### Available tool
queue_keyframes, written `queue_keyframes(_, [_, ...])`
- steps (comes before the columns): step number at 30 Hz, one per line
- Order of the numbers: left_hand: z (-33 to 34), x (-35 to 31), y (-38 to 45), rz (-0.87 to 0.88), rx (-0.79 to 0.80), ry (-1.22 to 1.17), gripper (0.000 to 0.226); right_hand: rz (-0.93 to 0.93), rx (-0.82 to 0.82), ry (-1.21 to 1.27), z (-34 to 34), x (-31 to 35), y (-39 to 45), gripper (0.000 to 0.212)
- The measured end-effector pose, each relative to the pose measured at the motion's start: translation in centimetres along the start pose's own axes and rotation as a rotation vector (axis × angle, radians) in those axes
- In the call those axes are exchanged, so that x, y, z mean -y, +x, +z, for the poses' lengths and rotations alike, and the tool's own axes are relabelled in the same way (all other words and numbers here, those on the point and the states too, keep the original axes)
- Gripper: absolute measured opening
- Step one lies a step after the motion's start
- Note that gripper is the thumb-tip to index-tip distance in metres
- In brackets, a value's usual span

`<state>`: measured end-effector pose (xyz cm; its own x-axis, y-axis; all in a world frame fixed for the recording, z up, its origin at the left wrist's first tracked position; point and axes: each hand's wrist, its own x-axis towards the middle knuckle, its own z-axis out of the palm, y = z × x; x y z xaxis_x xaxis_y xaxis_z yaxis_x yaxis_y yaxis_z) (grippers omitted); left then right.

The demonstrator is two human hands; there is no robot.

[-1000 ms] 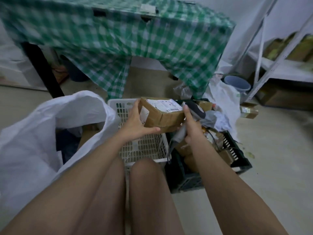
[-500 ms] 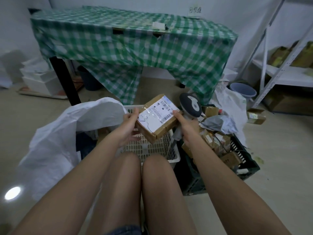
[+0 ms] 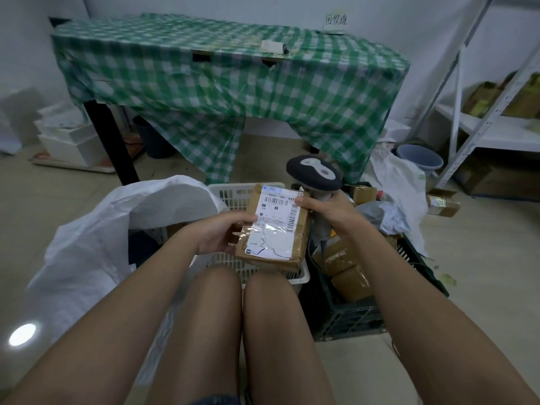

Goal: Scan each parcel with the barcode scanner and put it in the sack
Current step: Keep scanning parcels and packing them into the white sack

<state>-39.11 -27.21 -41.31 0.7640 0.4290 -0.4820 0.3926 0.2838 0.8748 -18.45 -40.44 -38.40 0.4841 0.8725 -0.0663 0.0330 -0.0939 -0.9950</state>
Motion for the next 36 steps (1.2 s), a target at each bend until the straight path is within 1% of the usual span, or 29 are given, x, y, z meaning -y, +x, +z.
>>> queue_keyframes(1, [0.2,0.0,0.1,0.002,-0.01,0.0,0.023,0.007,0.004,-0.014,0.0,0.2,0.0,0.037])
queue_keyframes(2, [0.3,0.0,0.3,0.008,-0.019,-0.001,0.02,0.009,-0.006,-0.024,0.0,0.3,0.0,0.039])
queue_keyframes(3, [0.3,0.1,0.6,0.019,-0.029,-0.009,0.024,0.014,-0.037,-0.035,0.1,0.5,0.0,0.04])
queue_keyframes(5, [0.6,0.3,1.0,0.043,-0.098,-0.043,0.04,0.03,-0.127,-0.073,0.1,1.0,0.0,0.037])
queue_keyframes(7, [0.9,0.2,1.4,0.074,-0.194,-0.05,0.049,0.044,-0.184,-0.13,-0.1,1.4,-0.3,0.024])
queue_keyframes(9, [1.2,0.2,2.1,0.097,-0.256,-0.068,0.055,0.056,-0.188,-0.16,-0.5,1.3,-0.7,0.017])
queue_keyframes(13, [1.6,-0.2,3.8,0.149,-0.339,-0.133,0.063,0.041,-0.163,-0.19,-0.5,0.7,-2.5,0.015])
queue_keyframes(15, [1.8,-0.5,4.5,0.156,-0.368,-0.141,0.069,0.017,-0.13,-0.194,-0.3,0.0,-3.5,0.004])
queue_keyframes(17, [1.9,-0.5,5.0,0.155,-0.4,-0.127,0.075,-0.001,-0.112,-0.19,0.2,-0.7,-4.4,0.011])
queue_keyframes(22, [2.4,-0.6,5.5,0.174,-0.426,-0.106,0.078,-0.023,-0.154,-0.165,0.7,-1.4,-5.4,0.021])
queue_keyframes(25, [2.8,-0.6,5.5,0.2,-0.419,-0.132,0.076,-0.024,-0.167,-0.161,0.9,-1.1,-5.9,0.021])
queue_keyframes(29, [3.0,-0.6,5.6,0.205,-0.414,-0.145,0.072,-0.016,-0.185,-0.147,0.9,-0.7,-6.3,0.025])
queue_keyframes(36, [3.1,-0.8,5.5,0.217,-0.415,-0.15,0.071,0.018,-0.201,-0.125,0.7,-0.2,-6.7,0.024])
